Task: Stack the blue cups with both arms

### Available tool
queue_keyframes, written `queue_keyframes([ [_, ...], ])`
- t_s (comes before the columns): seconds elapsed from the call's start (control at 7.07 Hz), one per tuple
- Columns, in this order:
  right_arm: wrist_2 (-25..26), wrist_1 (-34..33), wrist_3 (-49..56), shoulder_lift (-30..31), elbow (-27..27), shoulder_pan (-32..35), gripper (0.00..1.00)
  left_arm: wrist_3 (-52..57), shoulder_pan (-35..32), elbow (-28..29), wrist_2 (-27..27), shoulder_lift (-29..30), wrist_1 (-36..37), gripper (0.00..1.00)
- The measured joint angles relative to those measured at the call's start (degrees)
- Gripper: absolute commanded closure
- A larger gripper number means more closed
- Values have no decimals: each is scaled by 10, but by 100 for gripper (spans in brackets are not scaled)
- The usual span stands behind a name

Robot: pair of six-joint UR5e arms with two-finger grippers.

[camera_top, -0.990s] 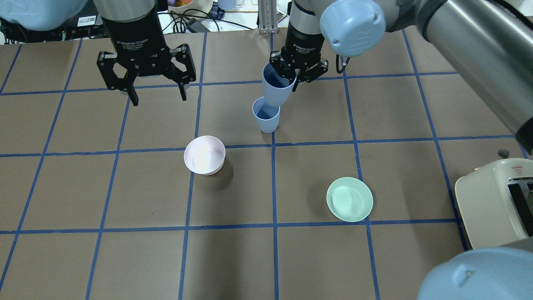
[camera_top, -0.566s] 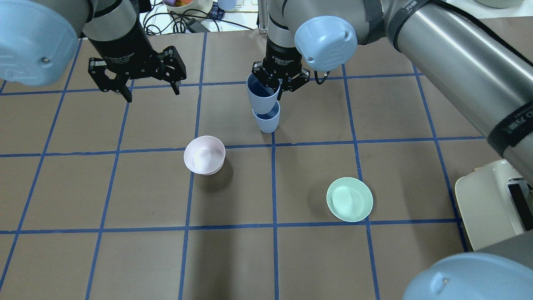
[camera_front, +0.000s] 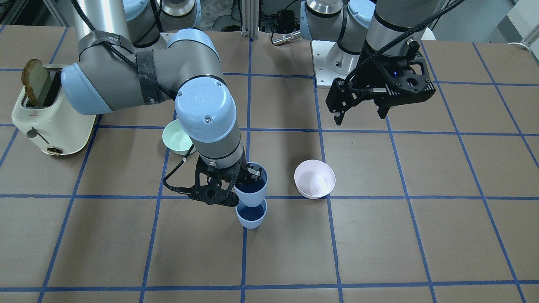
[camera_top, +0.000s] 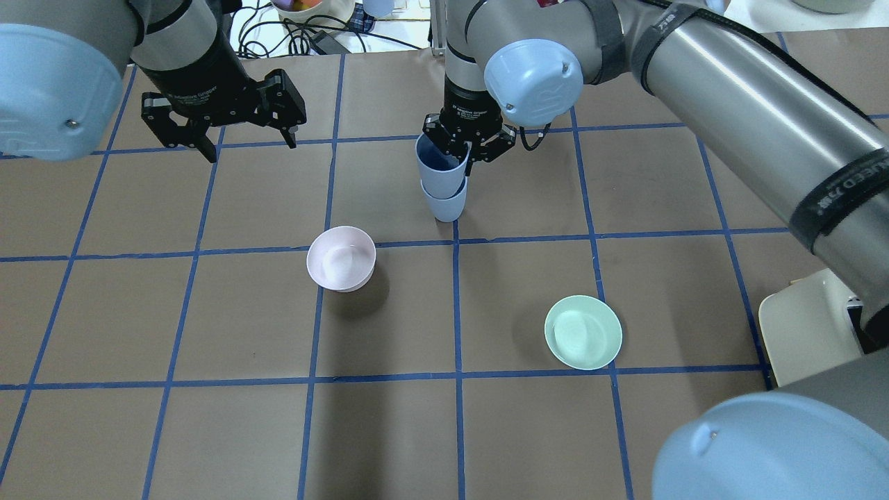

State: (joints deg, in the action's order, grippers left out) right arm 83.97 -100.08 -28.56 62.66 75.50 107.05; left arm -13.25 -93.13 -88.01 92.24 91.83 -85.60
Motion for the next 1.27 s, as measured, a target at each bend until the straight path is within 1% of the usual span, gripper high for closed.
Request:
queue_keyframes([
  [0.28,0,-8,-1,-6,-1,0,84,3,3,0,0,1,0,0],
  [0.42,1,-18,-1,-9,-1,0,72,3,8,0,1,-1,-9,0],
  [0.57,2,-22,-1,-11,0,0,71,3,11,1,1,-3,-17,0],
  [0.71,2,-22,-1,-11,0,0,63,2,13,1,0,-3,-22,0],
  [0.85,2,-21,-1,-12,1,0,51,2,14,2,1,-3,-23,0],
  [0.99,2,-21,-1,-12,1,0,21,2,14,2,2,-3,-23,0],
  [1.13,2,-21,-1,-12,2,0,4,2,14,2,4,-3,-22,0],
  [1.27,3,-22,-1,-12,2,-1,0,2,14,2,5,-2,-22,0],
])
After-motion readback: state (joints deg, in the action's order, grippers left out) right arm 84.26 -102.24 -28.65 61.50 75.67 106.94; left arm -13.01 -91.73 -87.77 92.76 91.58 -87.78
